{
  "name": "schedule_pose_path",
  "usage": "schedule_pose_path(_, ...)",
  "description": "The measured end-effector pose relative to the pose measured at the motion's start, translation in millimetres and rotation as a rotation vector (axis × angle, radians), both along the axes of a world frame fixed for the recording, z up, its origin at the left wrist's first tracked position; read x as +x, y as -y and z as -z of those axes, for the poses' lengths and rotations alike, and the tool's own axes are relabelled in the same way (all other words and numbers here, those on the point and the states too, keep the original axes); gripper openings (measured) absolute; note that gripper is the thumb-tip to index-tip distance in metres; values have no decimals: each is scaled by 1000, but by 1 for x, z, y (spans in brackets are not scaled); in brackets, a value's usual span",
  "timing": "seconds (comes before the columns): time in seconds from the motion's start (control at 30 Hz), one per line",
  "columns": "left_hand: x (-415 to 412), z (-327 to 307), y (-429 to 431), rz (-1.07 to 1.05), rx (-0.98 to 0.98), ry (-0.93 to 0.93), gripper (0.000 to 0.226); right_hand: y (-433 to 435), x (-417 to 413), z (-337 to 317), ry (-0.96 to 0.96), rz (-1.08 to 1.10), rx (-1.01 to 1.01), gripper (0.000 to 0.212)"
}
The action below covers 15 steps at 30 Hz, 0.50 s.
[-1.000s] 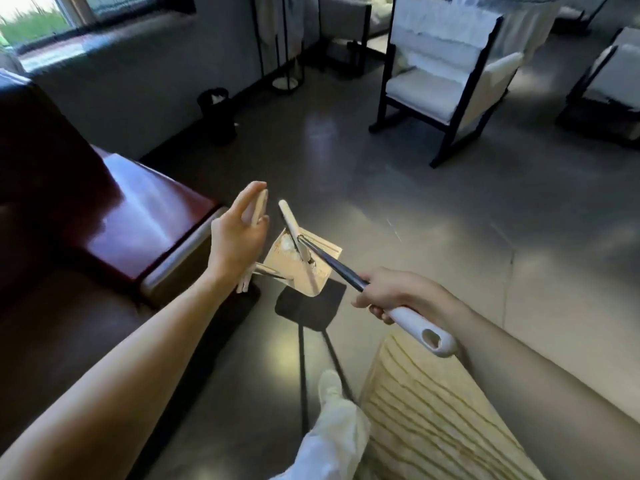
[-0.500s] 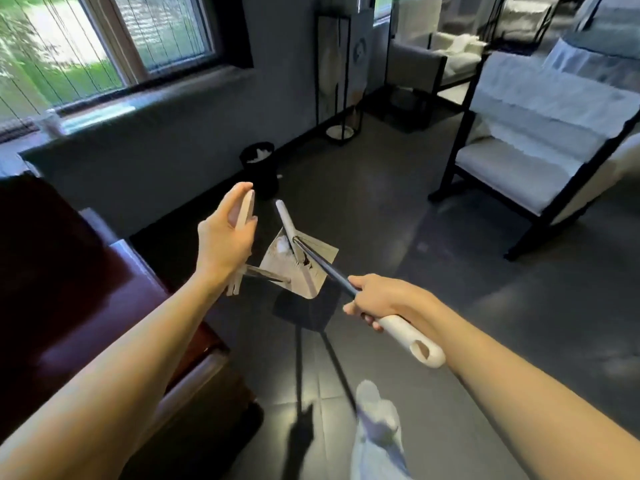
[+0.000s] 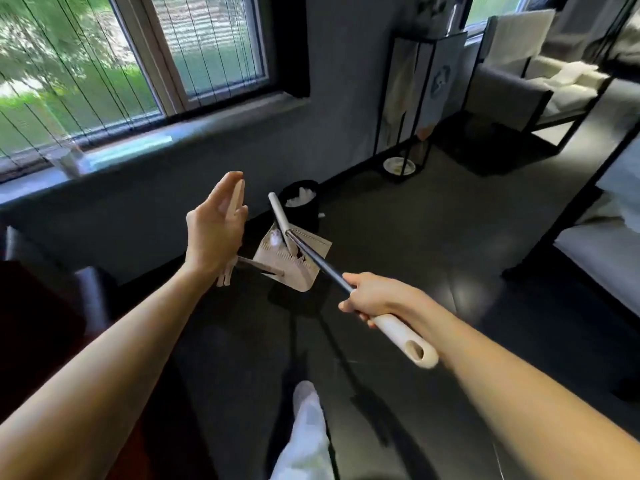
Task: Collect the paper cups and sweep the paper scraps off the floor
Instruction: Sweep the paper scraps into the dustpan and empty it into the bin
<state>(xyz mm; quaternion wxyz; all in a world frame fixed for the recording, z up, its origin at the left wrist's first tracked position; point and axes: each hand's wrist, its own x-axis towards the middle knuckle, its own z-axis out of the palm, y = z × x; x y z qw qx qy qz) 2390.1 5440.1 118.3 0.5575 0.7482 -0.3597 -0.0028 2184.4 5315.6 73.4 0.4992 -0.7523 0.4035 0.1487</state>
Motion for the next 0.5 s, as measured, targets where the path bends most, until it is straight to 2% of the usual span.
schedule_pose_path(0.17, 110, -12, 89, 18, -9, 75, 39, 86, 116, 7, 70, 8, 51, 58)
schedule_pose_path(0.3, 182, -23, 161, 84, 61, 129, 38, 147, 183, 2, 136, 8, 93, 66)
schedule_pose_path(0.4, 227, -27, 215, 92, 178, 283, 44, 193, 225, 4, 165, 28, 121, 77)
schedule_pose_path(0.5, 255, -20, 268, 171, 346, 501, 49, 242, 260, 15, 190, 70, 157, 79)
